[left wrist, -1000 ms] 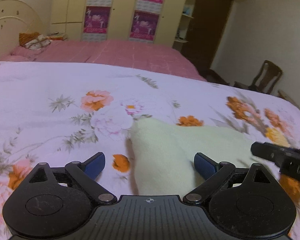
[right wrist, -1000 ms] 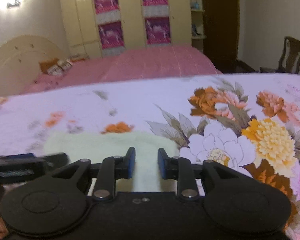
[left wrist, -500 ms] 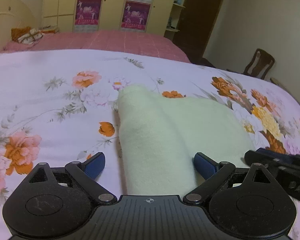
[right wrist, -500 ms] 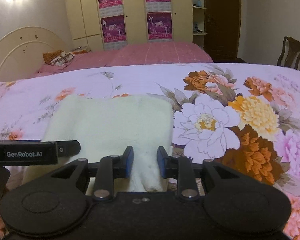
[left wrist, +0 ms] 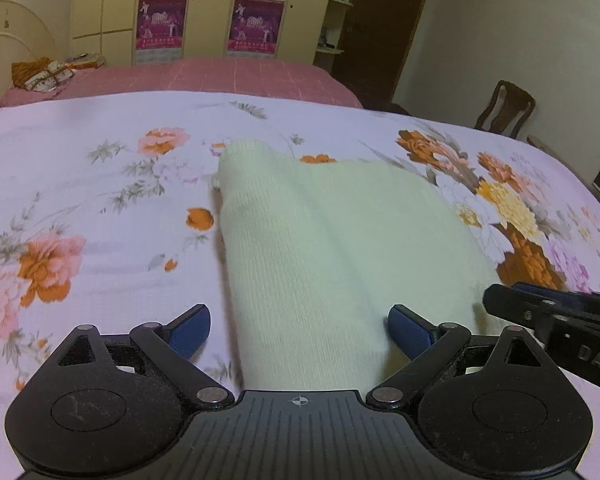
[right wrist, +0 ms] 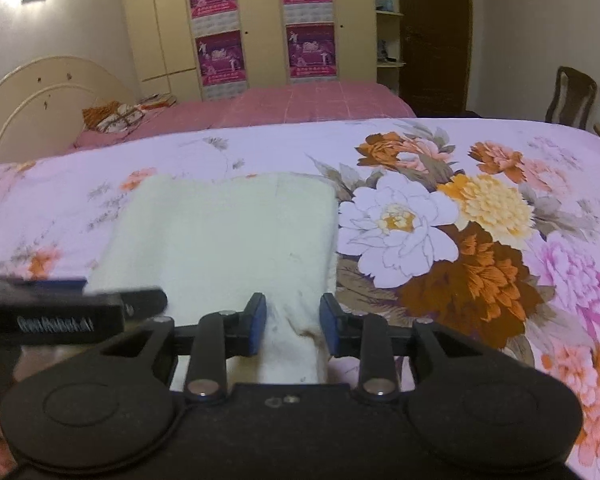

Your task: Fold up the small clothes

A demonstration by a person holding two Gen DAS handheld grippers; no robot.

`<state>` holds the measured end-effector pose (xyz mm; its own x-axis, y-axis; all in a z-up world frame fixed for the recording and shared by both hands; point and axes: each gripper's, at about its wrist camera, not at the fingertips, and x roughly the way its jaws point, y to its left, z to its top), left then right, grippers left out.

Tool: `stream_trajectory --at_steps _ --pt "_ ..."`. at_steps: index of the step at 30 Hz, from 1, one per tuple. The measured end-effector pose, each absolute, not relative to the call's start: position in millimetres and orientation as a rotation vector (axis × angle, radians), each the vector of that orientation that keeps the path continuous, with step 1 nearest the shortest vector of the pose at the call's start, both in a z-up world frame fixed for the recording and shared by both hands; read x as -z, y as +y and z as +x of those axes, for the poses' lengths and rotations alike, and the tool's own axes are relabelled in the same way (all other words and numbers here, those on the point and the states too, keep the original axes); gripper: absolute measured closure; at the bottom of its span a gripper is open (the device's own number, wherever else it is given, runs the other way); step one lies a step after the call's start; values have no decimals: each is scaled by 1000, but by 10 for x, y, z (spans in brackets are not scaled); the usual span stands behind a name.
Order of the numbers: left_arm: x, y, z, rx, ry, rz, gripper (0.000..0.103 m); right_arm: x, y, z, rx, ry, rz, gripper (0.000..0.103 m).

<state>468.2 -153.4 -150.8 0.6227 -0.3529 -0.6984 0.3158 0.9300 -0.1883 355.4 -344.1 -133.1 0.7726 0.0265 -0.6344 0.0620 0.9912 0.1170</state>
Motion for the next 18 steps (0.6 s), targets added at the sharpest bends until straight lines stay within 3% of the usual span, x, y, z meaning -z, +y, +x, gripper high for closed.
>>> stream_trajectory --at_steps 13,18 --pt "1616 -1571 4301 395 818 39 8 1537 -3345 3243 58 820 112 68" --pt "1627 -1582 4261 382 803 77 0 1572 -3320 3230 84 815 120 67"
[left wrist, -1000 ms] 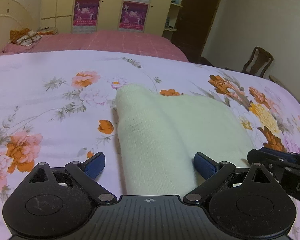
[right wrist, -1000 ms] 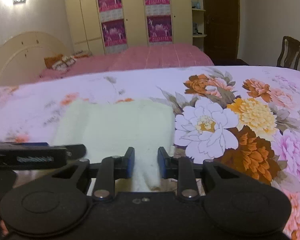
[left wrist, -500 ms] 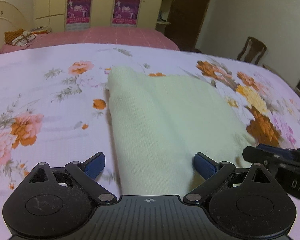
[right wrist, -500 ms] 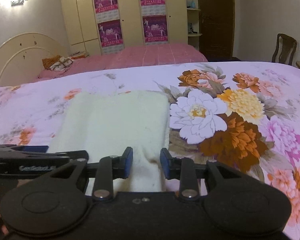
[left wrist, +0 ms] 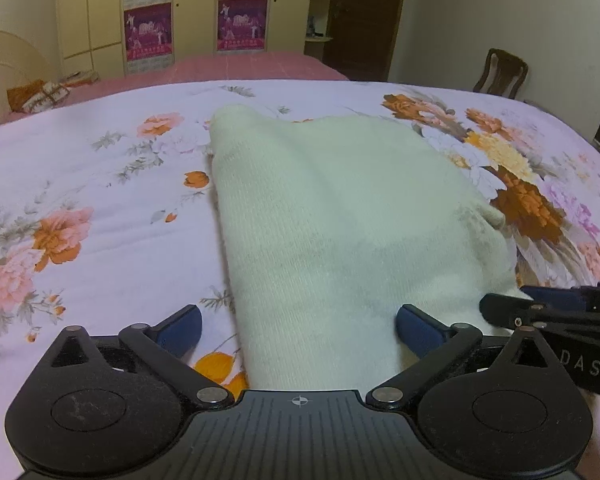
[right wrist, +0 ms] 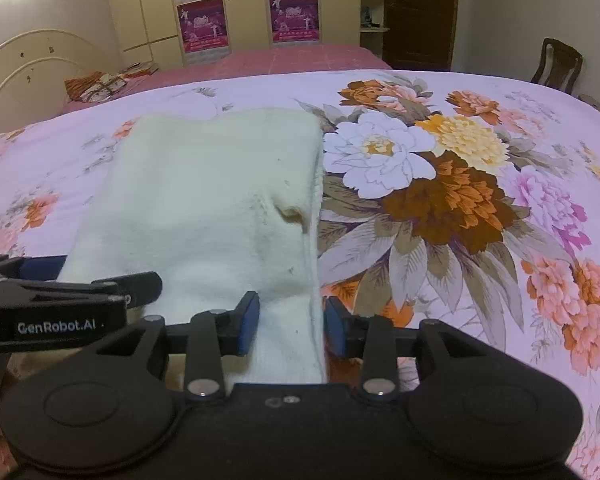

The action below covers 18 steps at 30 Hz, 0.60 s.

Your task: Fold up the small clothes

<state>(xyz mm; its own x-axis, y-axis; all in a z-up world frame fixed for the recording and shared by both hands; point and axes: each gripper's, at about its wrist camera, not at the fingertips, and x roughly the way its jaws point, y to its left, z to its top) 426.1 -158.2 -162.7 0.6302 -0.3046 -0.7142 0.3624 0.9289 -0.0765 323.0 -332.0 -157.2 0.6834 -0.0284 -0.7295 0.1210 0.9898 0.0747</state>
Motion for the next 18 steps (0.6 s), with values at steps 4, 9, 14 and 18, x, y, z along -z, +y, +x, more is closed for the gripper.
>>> stream_trajectory --at_steps 4,9,14,18 --pt "1619 -1602 4244 368 802 78 0 1578 -3313 3232 86 812 114 66" --pt "1619 -1604 4237 353 810 66 0 1594 -3393 3240 47 803 130 64" --pt "1620 -1603 4219 335 819 56 0 1590 -3448 3245 5 809 125 61" --pt "1591 -1612 4201 317 837 54 0 1552 -3462 3284 -25 833 114 61"
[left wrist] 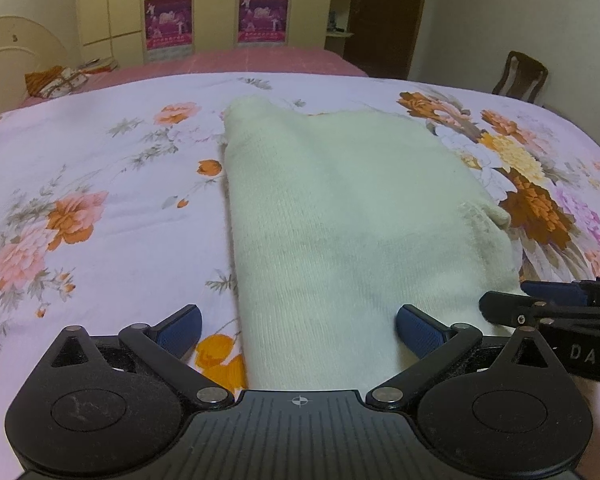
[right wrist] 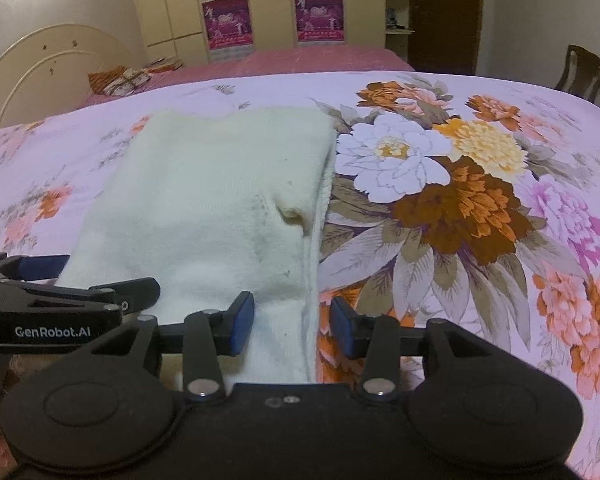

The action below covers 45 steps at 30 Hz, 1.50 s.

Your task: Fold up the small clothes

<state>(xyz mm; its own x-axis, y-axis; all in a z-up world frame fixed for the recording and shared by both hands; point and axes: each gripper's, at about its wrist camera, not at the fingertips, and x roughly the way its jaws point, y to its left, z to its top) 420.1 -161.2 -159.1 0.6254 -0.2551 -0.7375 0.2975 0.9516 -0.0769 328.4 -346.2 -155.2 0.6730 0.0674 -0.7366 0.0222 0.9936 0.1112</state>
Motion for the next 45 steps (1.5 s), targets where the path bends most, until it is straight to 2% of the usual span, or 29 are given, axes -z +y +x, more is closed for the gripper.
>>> stream_trajectory --at_steps 6,11,14,16,19,22,28,32,37,45 --pt "1519 -1588 4019 331 826 88 0 1361 -3557 3159 -78 805 147 62" --pt "1608 -1475 3879 336 843 35 0 1425 -3535 2908 -132 838 96 70" --pt "1605 -1473 3871 332 847 30 0 1568 -3619 2840 -142 852 141 70" --pt "1603 -1461 3870 341 858 22 0 1542 -3634 2843 -146 867 153 71" --pt "1597 -1456 3883 346 869 24 0 1526 -3602 2825 -176 875 129 79" --pt "1559 -1485 3946 341 891 25 0 1492 -3614 2842 -183 897 136 80" --pt "1453 -1491 4112 322 882 29 0 1377 -3722 2966 -193 880 183 69" --pt "1408 -1475 4274 309 875 6 0 1324 -3862 3141 -181 850 278 50" --pt "1449 -1483 4488 305 894 -31 0 1299 -3922 3405 -178 829 318 43" --pt "1580 -1553 4690 341 907 -59 0 1464 -3907 3770 -179 855 343 41"
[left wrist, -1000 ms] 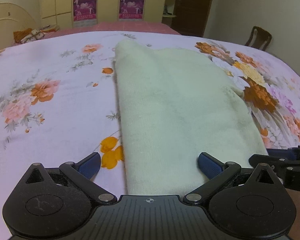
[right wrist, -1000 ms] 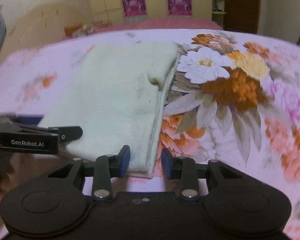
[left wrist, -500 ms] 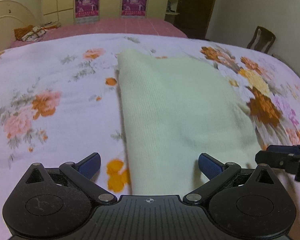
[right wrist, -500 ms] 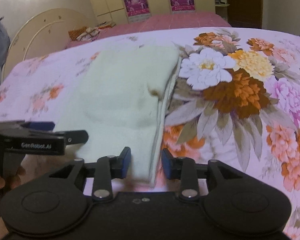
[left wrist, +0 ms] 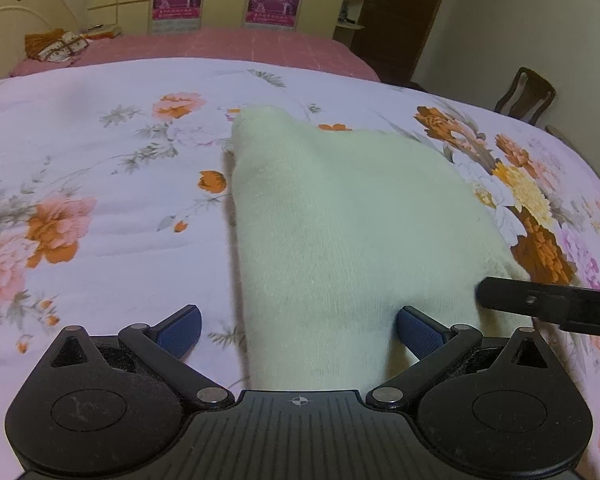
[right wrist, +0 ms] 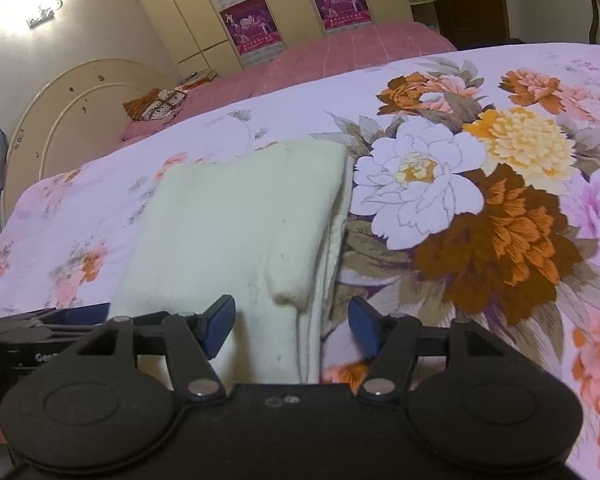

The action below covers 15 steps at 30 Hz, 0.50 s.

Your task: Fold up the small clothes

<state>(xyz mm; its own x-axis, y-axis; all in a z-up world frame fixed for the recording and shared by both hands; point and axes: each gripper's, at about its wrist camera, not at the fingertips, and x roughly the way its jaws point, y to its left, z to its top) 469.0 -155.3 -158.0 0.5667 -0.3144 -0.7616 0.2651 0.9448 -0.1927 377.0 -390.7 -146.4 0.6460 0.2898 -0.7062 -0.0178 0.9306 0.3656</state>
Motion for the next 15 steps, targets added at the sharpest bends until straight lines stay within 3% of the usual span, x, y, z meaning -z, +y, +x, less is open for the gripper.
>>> stream_trajectory --at_steps 6,7,10,11,15 --pt "1599 -1602 4765 386 903 -102 1 1642 -3972 3926 -205 868 455 36" --pt "1594 -1603 4778 401 904 -117 1 1654 -3974 3941 -212 858 463 41" --pt "1561 -1591 4796 436 899 -175 24 1670 -3993 3977 -245 858 504 56" --pt "1558 -1571 4798 437 896 -196 27 1666 -4000 3975 -253 859 514 64" --pt "1602 -1527 4815 439 892 -235 34 1654 -4001 3959 -262 846 530 69"
